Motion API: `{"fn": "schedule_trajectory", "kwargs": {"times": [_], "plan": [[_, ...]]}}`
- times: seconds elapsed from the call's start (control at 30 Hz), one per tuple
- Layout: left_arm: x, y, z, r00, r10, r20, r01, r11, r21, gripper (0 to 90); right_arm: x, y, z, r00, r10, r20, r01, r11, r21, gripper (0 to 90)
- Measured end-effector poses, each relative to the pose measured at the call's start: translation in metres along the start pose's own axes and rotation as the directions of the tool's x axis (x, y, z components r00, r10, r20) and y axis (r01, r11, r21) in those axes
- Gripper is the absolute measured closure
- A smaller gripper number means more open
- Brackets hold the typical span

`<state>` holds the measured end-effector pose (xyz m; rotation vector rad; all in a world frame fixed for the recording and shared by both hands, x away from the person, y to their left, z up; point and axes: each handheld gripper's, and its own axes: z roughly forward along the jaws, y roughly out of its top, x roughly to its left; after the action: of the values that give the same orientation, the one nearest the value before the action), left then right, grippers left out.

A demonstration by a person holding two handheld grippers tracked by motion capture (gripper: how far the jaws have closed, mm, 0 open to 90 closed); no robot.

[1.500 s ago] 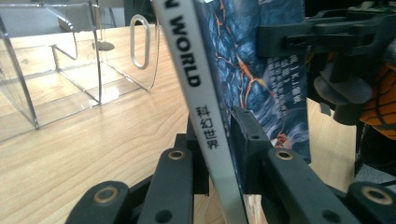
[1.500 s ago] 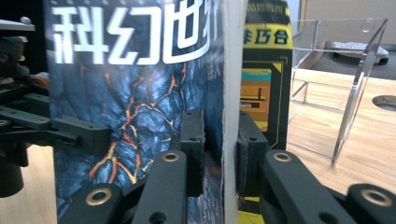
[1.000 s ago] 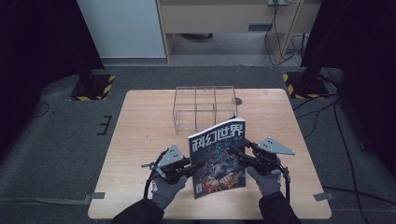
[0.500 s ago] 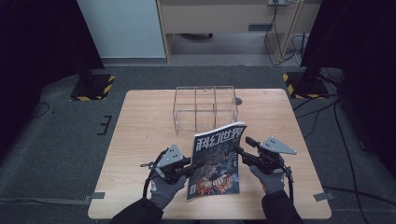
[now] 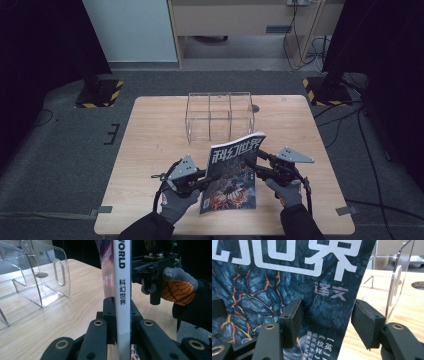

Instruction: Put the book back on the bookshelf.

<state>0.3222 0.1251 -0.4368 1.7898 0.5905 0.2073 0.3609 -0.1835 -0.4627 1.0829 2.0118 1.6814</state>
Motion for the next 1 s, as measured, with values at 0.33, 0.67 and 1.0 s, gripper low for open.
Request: {"fn": "schedule_trajectory", "kwargs": {"times": [0.33, 0.67, 1.0], "plan": [[-0.002, 0.002, -0.002, 0.9981, 0.061, 0.007, -0.061, 0.9967, -0.053, 81.9, 0.006, 0.016, -0.010, 0.9994, -0.033, 0.012, 0.034, 0.995, -0.091, 46.6], [-0.001, 0.001, 0.000, 0.9979, 0.065, -0.003, -0.065, 0.9967, -0.048, 81.6, 0.007, 0.014, -0.011, 0.9988, -0.040, 0.028, 0.042, 0.995, -0.090, 48.1], [0.004, -0.004, 0.000, 0.9976, 0.068, -0.011, -0.069, 0.9954, -0.066, 80.1, 0.011, 0.021, -0.015, 0.9964, -0.076, 0.037, 0.081, 0.988, -0.129, 51.2]]}}
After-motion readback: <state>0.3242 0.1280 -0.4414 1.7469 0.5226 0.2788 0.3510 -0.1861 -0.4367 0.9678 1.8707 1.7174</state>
